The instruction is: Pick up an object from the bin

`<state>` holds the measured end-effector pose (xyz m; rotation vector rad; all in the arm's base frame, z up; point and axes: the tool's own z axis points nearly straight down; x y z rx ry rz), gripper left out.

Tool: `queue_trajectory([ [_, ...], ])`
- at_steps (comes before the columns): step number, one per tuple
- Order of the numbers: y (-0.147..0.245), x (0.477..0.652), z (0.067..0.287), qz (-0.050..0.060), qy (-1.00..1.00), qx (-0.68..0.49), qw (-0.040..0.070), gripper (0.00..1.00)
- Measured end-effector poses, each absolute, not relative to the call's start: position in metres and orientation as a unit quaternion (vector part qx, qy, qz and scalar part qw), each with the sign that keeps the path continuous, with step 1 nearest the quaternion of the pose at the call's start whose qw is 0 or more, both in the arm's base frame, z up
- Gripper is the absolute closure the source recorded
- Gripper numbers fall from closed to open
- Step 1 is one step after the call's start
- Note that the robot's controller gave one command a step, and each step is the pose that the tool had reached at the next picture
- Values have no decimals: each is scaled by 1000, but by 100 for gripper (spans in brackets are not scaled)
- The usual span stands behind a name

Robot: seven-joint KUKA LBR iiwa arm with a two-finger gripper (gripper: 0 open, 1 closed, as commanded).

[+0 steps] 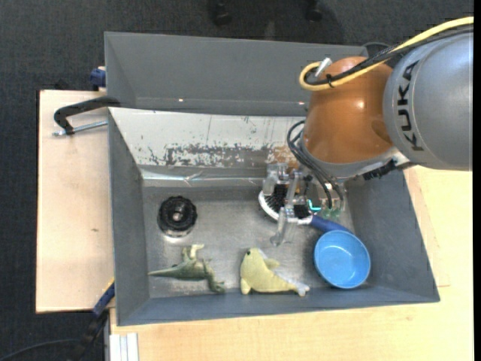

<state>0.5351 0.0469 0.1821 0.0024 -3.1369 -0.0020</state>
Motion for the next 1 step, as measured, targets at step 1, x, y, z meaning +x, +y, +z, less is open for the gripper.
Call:
queue_trajectory([
  [1, 42, 582, 113, 0, -998, 68, -1, 0],
])
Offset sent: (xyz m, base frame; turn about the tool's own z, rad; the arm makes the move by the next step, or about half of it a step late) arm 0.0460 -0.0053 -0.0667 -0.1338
